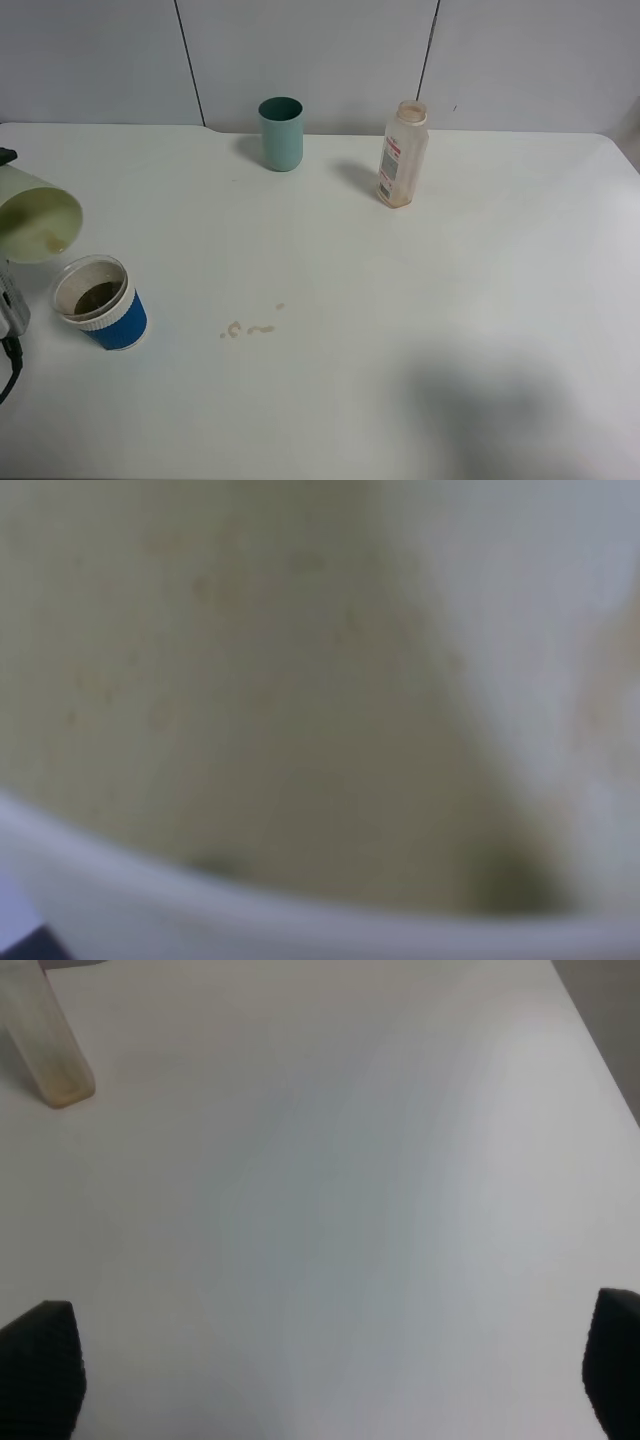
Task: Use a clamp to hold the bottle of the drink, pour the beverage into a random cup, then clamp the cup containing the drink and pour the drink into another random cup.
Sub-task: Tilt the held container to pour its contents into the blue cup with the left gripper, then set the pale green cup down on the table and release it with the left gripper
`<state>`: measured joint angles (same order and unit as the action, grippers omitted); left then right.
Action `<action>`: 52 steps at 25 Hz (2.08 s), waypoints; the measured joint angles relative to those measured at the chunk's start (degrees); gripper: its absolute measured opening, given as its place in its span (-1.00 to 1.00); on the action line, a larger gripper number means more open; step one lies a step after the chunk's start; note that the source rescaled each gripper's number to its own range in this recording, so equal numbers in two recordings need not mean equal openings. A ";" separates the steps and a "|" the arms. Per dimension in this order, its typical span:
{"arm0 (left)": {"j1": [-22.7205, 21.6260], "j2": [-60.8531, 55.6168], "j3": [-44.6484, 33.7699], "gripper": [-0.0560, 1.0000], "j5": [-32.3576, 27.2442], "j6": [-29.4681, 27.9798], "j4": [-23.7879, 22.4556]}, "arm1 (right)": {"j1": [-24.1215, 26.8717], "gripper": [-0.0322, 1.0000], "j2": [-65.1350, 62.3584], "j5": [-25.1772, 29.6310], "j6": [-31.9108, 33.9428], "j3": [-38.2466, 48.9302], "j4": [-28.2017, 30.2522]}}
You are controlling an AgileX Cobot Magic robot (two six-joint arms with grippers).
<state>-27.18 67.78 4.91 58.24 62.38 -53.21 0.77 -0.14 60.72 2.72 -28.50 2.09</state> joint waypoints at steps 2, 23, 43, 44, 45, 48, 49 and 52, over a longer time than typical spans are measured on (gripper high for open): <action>0.00 0.00 0.00 -0.88 0.14 -3.06 0.00 | 0.00 1.00 0.00 0.00 0.00 0.00 0.00; 0.00 17.45 0.91 -0.88 10.63 -18.99 0.89 | 0.00 1.00 0.00 0.00 0.00 0.00 0.00; 0.00 25.51 16.48 -0.88 10.73 -38.20 1.01 | 0.00 1.00 0.00 0.00 0.00 0.00 0.00; 0.00 26.58 17.06 -0.88 10.73 -38.35 1.07 | 0.00 1.00 0.00 0.00 0.00 0.00 0.00; 0.00 27.59 17.52 -0.88 10.73 -38.65 1.07 | 0.00 1.00 0.00 0.00 0.00 0.00 0.00; 0.00 30.40 19.21 -0.88 10.73 -40.15 1.07 | 0.00 1.00 0.00 0.00 0.00 0.00 0.00; 0.00 31.34 19.77 -0.88 10.73 -40.92 1.07 | 0.00 1.00 0.00 0.00 0.00 0.00 0.00; 0.00 33.68 21.86 -0.88 10.73 -43.58 0.91 | 0.00 1.00 0.00 0.00 0.00 0.00 0.00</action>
<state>-27.18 101.46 26.77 68.98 18.80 -52.29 0.77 -0.14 60.72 2.72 -28.50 2.09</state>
